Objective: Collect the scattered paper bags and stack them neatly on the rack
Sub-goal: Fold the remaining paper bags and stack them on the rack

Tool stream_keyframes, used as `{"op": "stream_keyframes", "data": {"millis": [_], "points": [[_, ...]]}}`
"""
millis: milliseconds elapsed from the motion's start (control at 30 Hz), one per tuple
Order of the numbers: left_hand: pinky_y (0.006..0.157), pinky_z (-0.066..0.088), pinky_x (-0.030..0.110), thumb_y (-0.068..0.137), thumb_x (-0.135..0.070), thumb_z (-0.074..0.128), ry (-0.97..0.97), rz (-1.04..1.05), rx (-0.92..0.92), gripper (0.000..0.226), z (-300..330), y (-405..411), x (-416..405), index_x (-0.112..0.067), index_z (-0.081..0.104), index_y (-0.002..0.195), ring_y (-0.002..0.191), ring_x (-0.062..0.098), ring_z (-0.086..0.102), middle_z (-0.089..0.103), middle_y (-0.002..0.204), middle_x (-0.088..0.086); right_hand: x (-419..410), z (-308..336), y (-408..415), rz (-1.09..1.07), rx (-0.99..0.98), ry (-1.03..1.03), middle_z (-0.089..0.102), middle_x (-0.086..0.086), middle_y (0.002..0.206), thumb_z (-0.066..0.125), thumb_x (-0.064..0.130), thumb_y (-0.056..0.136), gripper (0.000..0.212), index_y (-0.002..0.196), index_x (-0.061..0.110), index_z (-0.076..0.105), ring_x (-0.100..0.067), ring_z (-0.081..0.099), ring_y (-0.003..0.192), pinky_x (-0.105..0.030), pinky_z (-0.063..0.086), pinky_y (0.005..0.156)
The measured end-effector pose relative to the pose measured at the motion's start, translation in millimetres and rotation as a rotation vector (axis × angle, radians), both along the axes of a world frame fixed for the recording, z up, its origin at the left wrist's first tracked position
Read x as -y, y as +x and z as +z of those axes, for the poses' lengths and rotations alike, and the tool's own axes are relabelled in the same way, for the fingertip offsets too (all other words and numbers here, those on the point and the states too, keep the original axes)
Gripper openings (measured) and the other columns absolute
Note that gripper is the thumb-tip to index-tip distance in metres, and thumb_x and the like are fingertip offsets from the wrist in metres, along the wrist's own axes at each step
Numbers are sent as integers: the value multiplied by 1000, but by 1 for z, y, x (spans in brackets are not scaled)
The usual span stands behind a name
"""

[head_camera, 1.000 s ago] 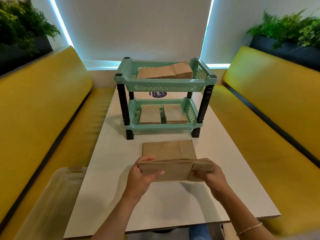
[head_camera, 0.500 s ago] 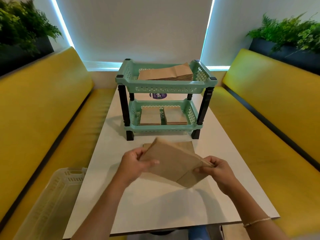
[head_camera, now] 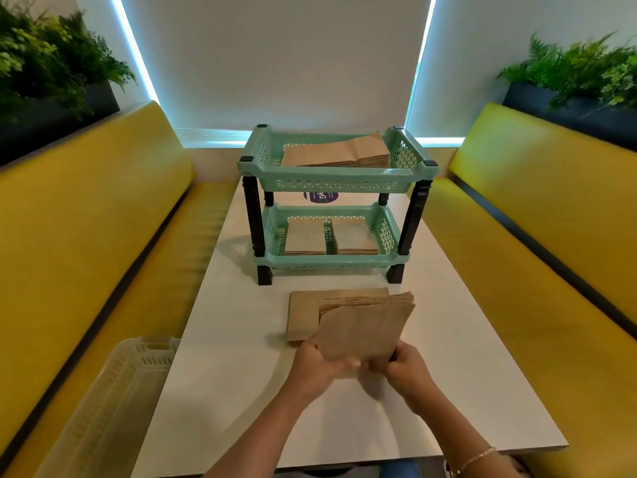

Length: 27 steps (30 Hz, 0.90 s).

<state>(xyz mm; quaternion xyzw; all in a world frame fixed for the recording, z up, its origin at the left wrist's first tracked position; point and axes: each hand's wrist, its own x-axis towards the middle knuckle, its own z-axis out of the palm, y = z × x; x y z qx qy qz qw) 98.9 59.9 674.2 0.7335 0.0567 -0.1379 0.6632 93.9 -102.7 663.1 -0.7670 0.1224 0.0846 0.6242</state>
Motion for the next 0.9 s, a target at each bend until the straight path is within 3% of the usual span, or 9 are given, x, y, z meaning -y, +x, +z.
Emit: {"op": "stream_keyframes", "data": {"millis": [67, 200, 267, 333, 467, 600, 667, 767, 900], "points": [[84, 54, 30, 48, -25, 90, 46, -34, -33, 63, -9, 0, -3, -17, 64, 105, 100, 20, 65, 71, 101, 0, -1, 6, -1, 16, 16, 1, 69, -10, 92, 71, -1, 76, 23, 94, 11, 66, -25, 66, 88, -24, 55, 68], [80, 48, 22, 75, -8, 76, 274, -133, 25, 40, 6, 10, -13, -11, 61, 111, 98, 17, 61, 66, 110, 5, 7, 36, 5, -13, 104, 150, 70, -5, 87, 70, -10, 72, 26, 88, 11, 65, -20, 66, 83, -20, 54, 61], [72, 44, 17, 80, -12, 72, 447, -204, 102, 44, 29, 17, -23, -14, 57, 121, 92, 11, 57, 64, 111, 0, 20, 52, 13, -72, 143, 258, 69, -4, 83, 67, -16, 71, 27, 85, 7, 64, -19, 65, 78, -22, 55, 60], [65, 43, 11, 79, -14, 73, 501, -220, 162, 42, 49, 24, -34, -23, 58, 117, 87, 6, 56, 61, 102, -9, 34, 60, 19, -97, 157, 281, 67, -6, 83, 69, -15, 69, 24, 86, 1, 63, -18, 62, 78, -28, 54, 68], [62, 51, 17, 66, -7, 82, 222, -47, 177, 33, 64, 27, -56, -24, 61, 84, 85, 10, 62, 64, 87, -12, 52, 44, 17, -93, 46, 232, 63, -19, 87, 80, -8, 54, 46, 95, -14, 58, -28, 60, 80, -37, 52, 76], [79, 54, 33, 63, 4, 79, -98, 116, 139, 34, 41, 20, -52, -18, 64, 84, 87, 18, 61, 66, 89, 1, 49, 20, 4, -71, -17, 162, 68, -19, 79, 64, -21, 68, 22, 87, -9, 65, -28, 63, 70, -24, 56, 58], [84, 50, 33, 62, 7, 79, -131, 159, 109, 38, 21, 12, -42, -19, 63, 85, 90, 18, 59, 65, 89, -1, 43, 13, 0, -43, -21, 136, 70, -13, 79, 64, -20, 71, 26, 88, 0, 68, -26, 65, 73, -22, 54, 55], [77, 54, 26, 60, 9, 80, -172, 215, 73, 43, 3, 4, -30, -19, 63, 88, 86, 18, 65, 70, 85, -2, 33, 9, -2, -36, -19, 101, 71, -7, 79, 64, -20, 73, 33, 84, 10, 69, -21, 66, 73, -21, 54, 54], [71, 53, 20, 60, 7, 82, -163, 235, 115, 44, 5, 6, -29, -20, 63, 90, 79, 7, 67, 71, 84, -7, 32, 13, 0, -48, 36, 88, 72, -1, 76, 65, -20, 71, 34, 84, 10, 70, -13, 69, 69, -18, 53, 54]]}}
